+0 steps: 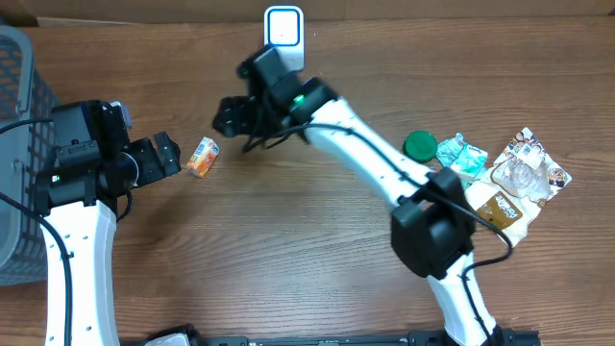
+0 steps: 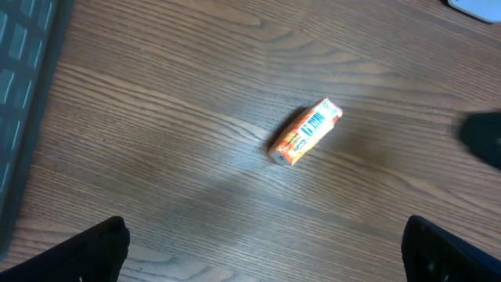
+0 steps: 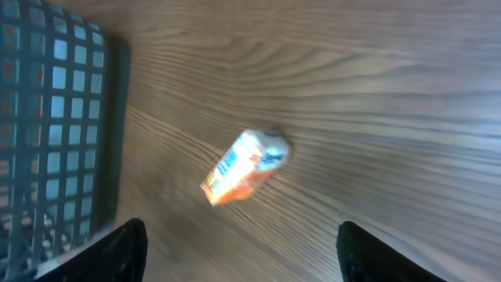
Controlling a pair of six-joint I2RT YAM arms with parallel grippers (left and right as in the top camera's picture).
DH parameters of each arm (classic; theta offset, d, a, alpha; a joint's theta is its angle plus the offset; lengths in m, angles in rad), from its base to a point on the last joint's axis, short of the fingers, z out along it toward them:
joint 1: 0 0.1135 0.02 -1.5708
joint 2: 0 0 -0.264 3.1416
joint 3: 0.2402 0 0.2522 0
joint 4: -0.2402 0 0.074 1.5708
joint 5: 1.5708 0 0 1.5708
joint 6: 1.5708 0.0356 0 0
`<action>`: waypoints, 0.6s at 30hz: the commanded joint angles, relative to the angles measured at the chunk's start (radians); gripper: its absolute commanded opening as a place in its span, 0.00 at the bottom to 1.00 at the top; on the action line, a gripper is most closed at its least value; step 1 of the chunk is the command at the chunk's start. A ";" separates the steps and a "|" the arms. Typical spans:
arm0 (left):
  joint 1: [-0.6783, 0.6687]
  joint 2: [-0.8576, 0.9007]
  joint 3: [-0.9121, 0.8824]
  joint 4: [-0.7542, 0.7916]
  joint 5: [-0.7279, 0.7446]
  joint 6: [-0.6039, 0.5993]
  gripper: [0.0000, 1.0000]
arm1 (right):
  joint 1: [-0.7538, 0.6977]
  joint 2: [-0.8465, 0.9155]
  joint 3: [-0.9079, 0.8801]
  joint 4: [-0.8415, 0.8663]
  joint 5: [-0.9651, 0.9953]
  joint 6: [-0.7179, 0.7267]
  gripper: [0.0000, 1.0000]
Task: Scan the item barcode
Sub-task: 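Move the right gripper left toward the orange tissue packet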
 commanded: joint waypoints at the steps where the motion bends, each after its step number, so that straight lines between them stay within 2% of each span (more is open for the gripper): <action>1: 0.000 -0.016 0.021 0.002 -0.006 -0.006 1.00 | 0.025 0.064 -0.006 0.081 0.066 0.074 0.72; 3: 0.000 -0.016 0.021 0.002 -0.006 -0.006 1.00 | 0.042 0.092 -0.006 0.123 0.066 0.074 0.67; 15: 0.000 -0.016 0.021 0.002 -0.006 -0.006 1.00 | 0.100 0.223 -0.006 0.259 0.066 0.074 0.67; 18: 0.000 -0.016 0.021 0.002 -0.006 -0.006 1.00 | 0.108 0.241 -0.006 0.272 0.066 0.074 0.63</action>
